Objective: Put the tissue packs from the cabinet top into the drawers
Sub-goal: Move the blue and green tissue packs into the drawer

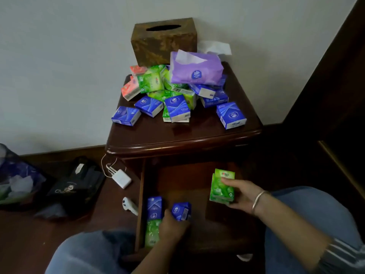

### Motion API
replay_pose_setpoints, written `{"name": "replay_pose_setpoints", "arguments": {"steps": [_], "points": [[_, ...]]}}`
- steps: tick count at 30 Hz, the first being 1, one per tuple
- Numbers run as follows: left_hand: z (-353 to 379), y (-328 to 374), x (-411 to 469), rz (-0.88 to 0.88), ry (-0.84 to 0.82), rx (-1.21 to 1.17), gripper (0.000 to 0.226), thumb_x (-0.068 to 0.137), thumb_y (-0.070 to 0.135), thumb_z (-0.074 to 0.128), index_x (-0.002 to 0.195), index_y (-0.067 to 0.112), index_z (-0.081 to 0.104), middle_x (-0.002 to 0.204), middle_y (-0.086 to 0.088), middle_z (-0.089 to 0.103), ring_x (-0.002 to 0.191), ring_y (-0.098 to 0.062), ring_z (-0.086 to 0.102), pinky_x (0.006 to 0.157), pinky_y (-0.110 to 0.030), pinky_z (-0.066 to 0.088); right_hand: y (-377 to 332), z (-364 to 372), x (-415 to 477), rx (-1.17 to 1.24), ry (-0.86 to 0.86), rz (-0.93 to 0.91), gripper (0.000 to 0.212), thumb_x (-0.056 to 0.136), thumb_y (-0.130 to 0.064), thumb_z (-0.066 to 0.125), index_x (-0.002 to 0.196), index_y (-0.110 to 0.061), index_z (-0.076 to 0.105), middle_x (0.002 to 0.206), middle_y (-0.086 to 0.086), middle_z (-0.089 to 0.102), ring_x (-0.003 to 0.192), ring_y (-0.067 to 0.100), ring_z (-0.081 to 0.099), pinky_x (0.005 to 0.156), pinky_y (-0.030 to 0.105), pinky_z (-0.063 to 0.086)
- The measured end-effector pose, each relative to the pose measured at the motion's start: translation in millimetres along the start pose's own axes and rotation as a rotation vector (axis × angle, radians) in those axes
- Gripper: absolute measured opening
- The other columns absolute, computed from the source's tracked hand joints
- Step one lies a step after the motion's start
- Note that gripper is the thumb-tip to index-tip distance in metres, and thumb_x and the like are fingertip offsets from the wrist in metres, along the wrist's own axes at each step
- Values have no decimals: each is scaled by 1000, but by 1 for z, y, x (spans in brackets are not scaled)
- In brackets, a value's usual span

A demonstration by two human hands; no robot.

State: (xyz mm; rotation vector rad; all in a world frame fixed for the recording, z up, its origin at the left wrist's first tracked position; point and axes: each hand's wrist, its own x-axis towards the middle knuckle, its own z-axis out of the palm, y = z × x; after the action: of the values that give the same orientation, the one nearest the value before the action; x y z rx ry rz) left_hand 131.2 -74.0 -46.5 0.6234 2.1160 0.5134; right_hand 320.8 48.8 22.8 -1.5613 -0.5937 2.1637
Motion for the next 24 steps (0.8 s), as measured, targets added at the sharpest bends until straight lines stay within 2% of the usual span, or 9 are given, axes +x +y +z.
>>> {"name": "replay_pose_setpoints", "arguments": {"steps": [4,6,8,12,15,17,19,21,24], "points": [[-16,3,4,95,132,-113,42,73,32,78,102,24,48,94,-1,66,84,-21,62,77,-34,49,23,10,35,-105,62,-20,44,71,-10,78,111,-14,59,106,12,69,96,26,66,77,42,54],[-34,6,5,178,173,-138,40,73,30,78,99,27,48,88,5,65,77,-12,60,67,-31,45,30,20,51,-137,72,-24,45,71,-9,78,111,-14,59,102,12,69,93,26,67,80,44,54],[-56,6,8,227,210,-152,39,73,28,79,98,28,49,86,8,65,76,-7,61,62,-26,43,38,34,64,-186,67,2,40,72,-7,76,108,-12,59,91,9,70,82,23,67,69,39,55],[-101,-7,19,164,292,-165,39,73,25,77,99,23,49,87,9,63,81,-14,62,62,-26,41,67,67,78,-337,24,72,27,75,-3,74,95,-14,59,81,5,68,69,19,66,53,30,52],[-121,-27,20,97,310,-182,42,71,25,79,102,21,50,87,11,62,77,-8,58,59,-23,38,92,83,79,-462,15,91,37,74,0,73,105,-8,56,103,16,67,91,31,67,68,36,56],[-124,-37,21,41,297,-247,41,70,22,80,101,20,52,89,7,64,76,-7,58,58,-23,39,106,89,79,-503,10,94,37,76,-1,73,108,-6,55,112,20,65,96,32,65,75,37,55],[-122,-39,24,-5,259,-354,40,70,18,80,100,19,54,91,2,66,77,-12,61,58,-26,42,118,91,78,-579,-28,87,39,79,-5,71,113,-5,54,116,20,64,94,28,65,70,30,55],[-119,-36,26,-19,212,-440,39,71,15,80,101,20,56,93,0,68,78,-15,63,59,-27,45,126,96,77,-708,-57,66,47,82,-13,70,123,-4,49,121,16,62,104,27,63,78,29,54],[-115,-33,26,-16,167,-466,39,71,16,80,101,21,55,95,0,68,81,-16,65,65,-30,49,130,103,75,-1055,-12,-32,46,81,-28,70,120,-9,54,121,7,60,112,23,58,87,26,47]]}}
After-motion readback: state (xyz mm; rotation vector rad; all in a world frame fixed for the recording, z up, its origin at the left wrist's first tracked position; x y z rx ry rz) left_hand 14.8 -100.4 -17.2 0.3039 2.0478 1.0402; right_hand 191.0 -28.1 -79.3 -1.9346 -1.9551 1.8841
